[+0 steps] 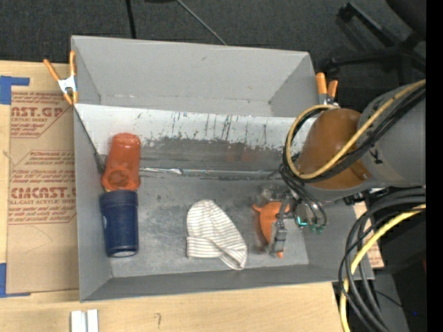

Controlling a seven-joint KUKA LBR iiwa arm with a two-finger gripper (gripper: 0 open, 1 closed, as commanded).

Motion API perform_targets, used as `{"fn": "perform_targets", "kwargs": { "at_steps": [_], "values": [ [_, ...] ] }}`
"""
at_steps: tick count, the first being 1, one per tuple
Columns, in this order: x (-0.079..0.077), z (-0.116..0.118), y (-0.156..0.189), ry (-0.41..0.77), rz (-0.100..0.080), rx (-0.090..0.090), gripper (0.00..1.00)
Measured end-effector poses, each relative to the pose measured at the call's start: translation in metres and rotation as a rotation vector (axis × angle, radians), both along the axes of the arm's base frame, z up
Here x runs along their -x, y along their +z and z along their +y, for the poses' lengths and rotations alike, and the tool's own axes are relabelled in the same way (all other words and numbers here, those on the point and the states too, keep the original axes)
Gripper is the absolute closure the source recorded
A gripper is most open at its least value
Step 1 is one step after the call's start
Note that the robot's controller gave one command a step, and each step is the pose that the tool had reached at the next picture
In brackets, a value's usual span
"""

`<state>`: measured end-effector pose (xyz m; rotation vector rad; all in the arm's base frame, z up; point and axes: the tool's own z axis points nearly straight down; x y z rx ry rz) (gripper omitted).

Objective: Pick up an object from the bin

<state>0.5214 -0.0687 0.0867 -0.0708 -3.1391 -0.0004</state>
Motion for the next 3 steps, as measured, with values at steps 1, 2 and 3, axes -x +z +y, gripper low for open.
{"fn": "perform_targets", "kwargs": {
  "at_steps": [1, 2, 3],
  "values": [
    [0.0, 0.008, -0.017, -0.038, -0.004, -0.001, 1.0],
    [0.0, 0.008, -0.017, -0.039, -0.004, 0.0, 1.0],
    [0.001, 0.026, -0.01, -0.054, -0.002, -0.001, 0.0]
  ]
}}
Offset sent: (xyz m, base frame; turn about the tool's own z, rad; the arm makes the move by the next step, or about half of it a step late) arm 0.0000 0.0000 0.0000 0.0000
